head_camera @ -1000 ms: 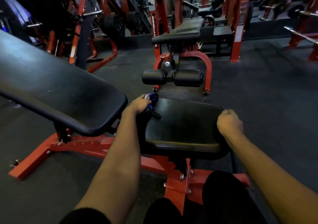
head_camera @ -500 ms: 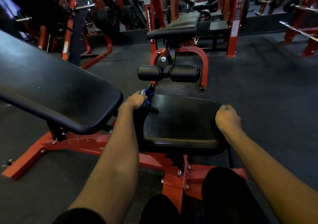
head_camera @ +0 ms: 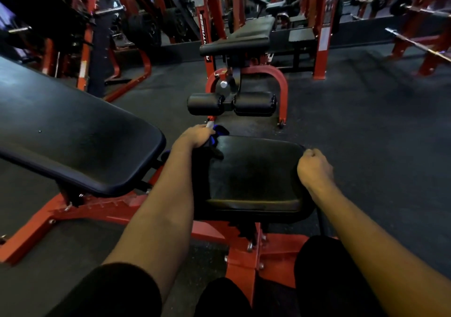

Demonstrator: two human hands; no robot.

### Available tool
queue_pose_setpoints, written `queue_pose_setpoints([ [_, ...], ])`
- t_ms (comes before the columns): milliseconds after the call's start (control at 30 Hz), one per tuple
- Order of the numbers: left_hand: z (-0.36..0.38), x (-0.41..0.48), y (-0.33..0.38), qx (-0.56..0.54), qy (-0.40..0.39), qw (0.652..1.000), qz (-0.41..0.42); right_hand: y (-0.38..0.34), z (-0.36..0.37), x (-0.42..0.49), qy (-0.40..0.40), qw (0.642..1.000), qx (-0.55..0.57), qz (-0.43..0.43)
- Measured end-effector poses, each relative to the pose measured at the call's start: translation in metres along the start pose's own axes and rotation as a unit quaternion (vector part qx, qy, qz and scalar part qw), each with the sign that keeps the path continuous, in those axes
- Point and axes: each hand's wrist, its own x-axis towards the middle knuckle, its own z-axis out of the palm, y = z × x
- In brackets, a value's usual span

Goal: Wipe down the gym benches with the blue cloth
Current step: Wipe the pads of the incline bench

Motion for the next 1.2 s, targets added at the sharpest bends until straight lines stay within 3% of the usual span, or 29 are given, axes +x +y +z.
queue_pose_setpoints([
  [133, 0.007, -0.011, 0.017, 0.059, -0.003, 0.997, 0.051, 0.002, -0.002, 0.0, -0.012, 1.0, 0.009, -0.008],
  [233, 0.004, -0.015, 0.002, 0.018, -0.012, 0.996, 0.081, 0.004, -0.001, 0.001, -0.01, 1.0, 0.012, -0.01],
  [333, -0.001, -0.008, 0.001, -0.018, -0.023, 0.999, 0.042, 0.004, -0.002, 0.002, -0.012, 1.0, 0.011, -0.006],
  [433, 0.011, -0.004, 0.032, 0.089, -0.001, 0.996, 0.013, 0.003, 0.0, 0.003, -0.011, 1.0, 0.01, -0.005],
  [533, 0.036, -0.021, 0.069, 0.171, -0.01, 0.979, 0.11, 0.004, 0.001, 0.002, -0.009, 1.0, 0.016, -0.001],
  [600, 0.037, -0.03, 0.071, 0.152, -0.019, 0.975, 0.159, 0.004, 0.0, 0.002, -0.003, 1.0, 0.018, -0.004],
  [700, 0.018, -0.021, 0.047, 0.089, -0.042, 0.988, 0.118, 0.005, -0.001, 0.002, -0.003, 1.0, 0.015, -0.007],
  [867, 0.038, -0.022, 0.077, 0.19, 0.025, 0.981, 0.018, 0.002, -0.001, -0.001, -0.008, 1.0, 0.016, 0.007],
  [967, 0.063, -0.042, 0.109, 0.201, 0.008, 0.971, 0.127, 0.002, -0.001, -0.002, -0.001, 1.0, 0.017, 0.001],
  [1067, 0.049, -0.046, 0.092, 0.109, -0.048, 0.975, 0.19, 0.003, -0.001, -0.002, -0.006, 1.0, 0.019, 0.001],
  [1133, 0.027, -0.036, 0.063, 0.084, -0.049, 0.983, 0.156, 0.004, -0.002, 0.0, -0.006, 1.0, 0.021, 0.001],
  [1200, 0.012, -0.027, 0.034, 0.101, 0.006, 0.992, 0.079, 0.004, -0.001, 0.001, -0.011, 1.0, 0.019, 0.004],
])
